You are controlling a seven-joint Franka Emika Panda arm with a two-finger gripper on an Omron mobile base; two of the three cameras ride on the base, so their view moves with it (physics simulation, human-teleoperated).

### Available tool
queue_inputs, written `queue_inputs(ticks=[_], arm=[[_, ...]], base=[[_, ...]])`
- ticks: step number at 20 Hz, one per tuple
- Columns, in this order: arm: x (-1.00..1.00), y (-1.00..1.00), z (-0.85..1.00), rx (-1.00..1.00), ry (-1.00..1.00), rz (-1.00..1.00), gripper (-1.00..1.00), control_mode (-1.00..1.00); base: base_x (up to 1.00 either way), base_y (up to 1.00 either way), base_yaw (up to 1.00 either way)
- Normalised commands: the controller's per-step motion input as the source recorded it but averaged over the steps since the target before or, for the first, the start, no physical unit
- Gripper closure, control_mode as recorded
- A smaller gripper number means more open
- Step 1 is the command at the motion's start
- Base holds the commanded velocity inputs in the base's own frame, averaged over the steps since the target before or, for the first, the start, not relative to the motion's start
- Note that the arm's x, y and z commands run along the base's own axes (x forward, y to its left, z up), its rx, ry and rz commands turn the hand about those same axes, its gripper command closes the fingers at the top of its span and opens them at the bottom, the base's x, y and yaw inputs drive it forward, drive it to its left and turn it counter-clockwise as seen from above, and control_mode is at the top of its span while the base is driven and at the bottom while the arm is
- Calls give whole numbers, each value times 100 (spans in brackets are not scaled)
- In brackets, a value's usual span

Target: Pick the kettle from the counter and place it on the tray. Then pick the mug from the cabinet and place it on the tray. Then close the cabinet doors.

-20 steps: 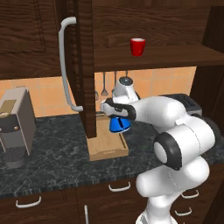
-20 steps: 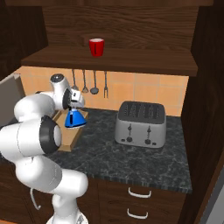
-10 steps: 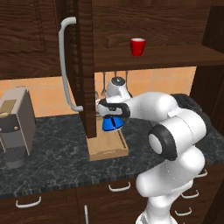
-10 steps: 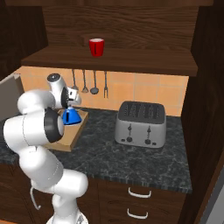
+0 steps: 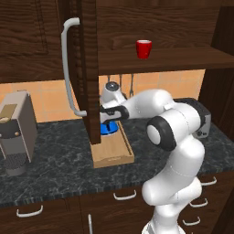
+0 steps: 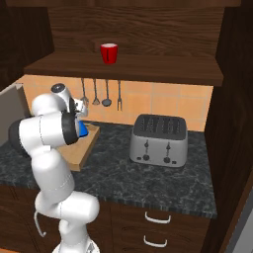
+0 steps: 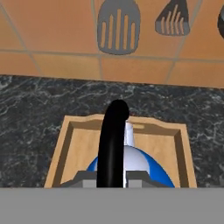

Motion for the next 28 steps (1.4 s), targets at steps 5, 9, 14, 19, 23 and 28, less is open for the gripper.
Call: queue_inputs(ticks=[5, 9, 14, 19, 23, 28], arm=[[14, 1, -42, 1, 0, 0, 100, -100], [0, -23, -53, 9, 0, 0, 100, -100], [-17, -24, -51, 9, 1, -1, -100, -100], [-19, -2, -31, 4, 0, -3, -100, -100], [-31, 0, -9, 6, -1, -4, -100, -100], [-52, -1, -1, 5, -6, -9, -100, -100]], base=[[0, 0, 0], [0, 0, 0], [0, 0, 0], [0, 0, 0], [0, 0, 0], [0, 0, 0]])
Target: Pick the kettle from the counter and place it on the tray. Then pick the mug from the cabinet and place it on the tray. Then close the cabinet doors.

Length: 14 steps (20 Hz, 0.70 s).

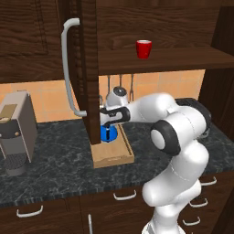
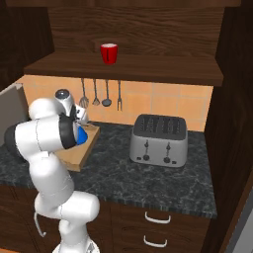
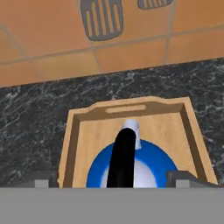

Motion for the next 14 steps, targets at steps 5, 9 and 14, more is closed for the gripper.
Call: queue_inputs(ticks=[5, 9, 14], arm=[[-63, -9, 21, 5, -18, -11, -100, -100], [-75, -27, 59, 4, -12, -12, -100, -100], [-68, -53, 82, 0, -5, -11, -100, -100]], base=[[0, 0, 0], [0, 0, 0], [0, 0, 0]])
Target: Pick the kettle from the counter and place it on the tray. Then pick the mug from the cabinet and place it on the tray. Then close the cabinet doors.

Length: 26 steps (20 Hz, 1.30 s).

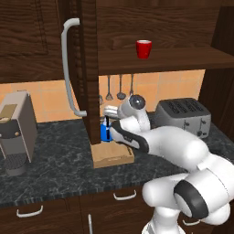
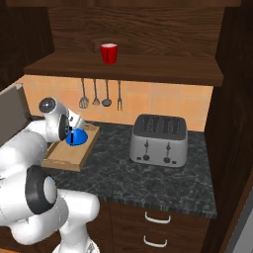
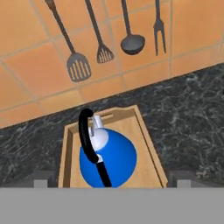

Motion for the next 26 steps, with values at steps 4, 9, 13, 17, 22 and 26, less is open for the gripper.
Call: queue_inputs(ticks=[4, 9, 13, 17, 22, 26], arm=[[-54, -51, 91, 1, 0, -1, -100, -100], [-45, -42, 67, 0, 0, 0, -100, -100], [-56, -42, 68, -6, -5, 2, -100, -100], [-52, -44, 78, -15, -19, 6, -100, -100], [-34, -38, 81, -9, -34, 5, -100, -100], [-17, -16, 89, -2, -47, 5, -100, -100]], base=[[0, 0, 0], [0, 0, 0], [0, 0, 0], [0, 0, 0], [0, 0, 0], [0, 0, 0]])
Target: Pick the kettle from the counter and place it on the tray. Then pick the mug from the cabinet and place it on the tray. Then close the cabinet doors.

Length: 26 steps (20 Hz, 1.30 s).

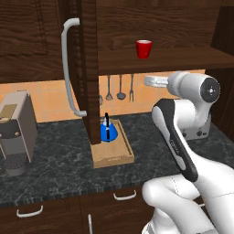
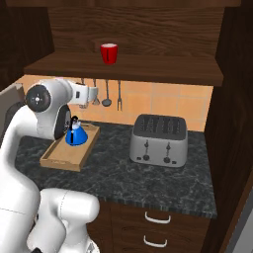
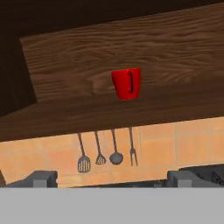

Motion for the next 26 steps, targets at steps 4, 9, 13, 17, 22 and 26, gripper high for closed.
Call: queue_inputs(ticks=[4, 9, 13, 17, 22, 26], arm=[[-1, 0, 98, 0, -23, 0, -100, -100], [0, -1, 18, 0, 0, -1, -100, -100], [14, 3, 0, 0, 1, 0, -100, -100], [51, -3, 7, 0, 4, 0, -100, -100], [59, -25, 5, 1, 8, 0, -100, -100], [55, -37, 0, 4, 1, 0, -100, -100]], base=[[0, 0, 0], [0, 0, 0], [0, 0, 0], [0, 0, 0], [0, 0, 0], [0, 0, 0]])
